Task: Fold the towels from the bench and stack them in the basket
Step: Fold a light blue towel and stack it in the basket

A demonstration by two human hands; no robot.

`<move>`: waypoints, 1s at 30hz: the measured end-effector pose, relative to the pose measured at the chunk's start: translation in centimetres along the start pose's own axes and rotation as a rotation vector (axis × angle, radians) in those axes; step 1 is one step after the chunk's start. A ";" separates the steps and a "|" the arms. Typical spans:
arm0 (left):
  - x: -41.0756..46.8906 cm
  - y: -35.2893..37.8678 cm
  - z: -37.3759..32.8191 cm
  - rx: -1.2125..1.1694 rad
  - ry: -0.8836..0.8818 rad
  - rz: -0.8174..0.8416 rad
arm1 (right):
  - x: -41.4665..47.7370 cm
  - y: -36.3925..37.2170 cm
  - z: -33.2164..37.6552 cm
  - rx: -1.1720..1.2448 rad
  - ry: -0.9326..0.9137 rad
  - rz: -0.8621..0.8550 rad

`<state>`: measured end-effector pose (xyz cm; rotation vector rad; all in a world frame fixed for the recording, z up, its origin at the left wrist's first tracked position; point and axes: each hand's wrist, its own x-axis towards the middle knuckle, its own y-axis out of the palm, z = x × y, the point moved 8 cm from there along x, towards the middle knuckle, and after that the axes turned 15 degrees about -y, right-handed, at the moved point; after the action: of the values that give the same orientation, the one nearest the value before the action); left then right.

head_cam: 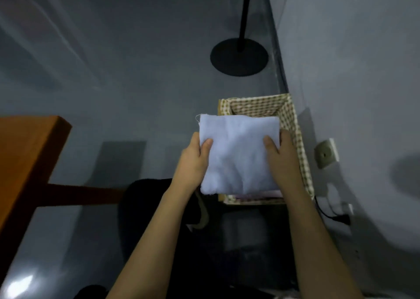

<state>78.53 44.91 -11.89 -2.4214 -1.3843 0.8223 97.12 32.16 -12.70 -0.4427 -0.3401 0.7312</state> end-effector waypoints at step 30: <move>3.3 16.7 2.9 0.738 0.608 -0.262 | -0.5 0.8 -12.7 -0.746 -0.302 0.080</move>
<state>90.13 38.78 -23.04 -1.6648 -0.9071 0.3727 101.95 28.98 -24.02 -1.0573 -0.8936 0.7353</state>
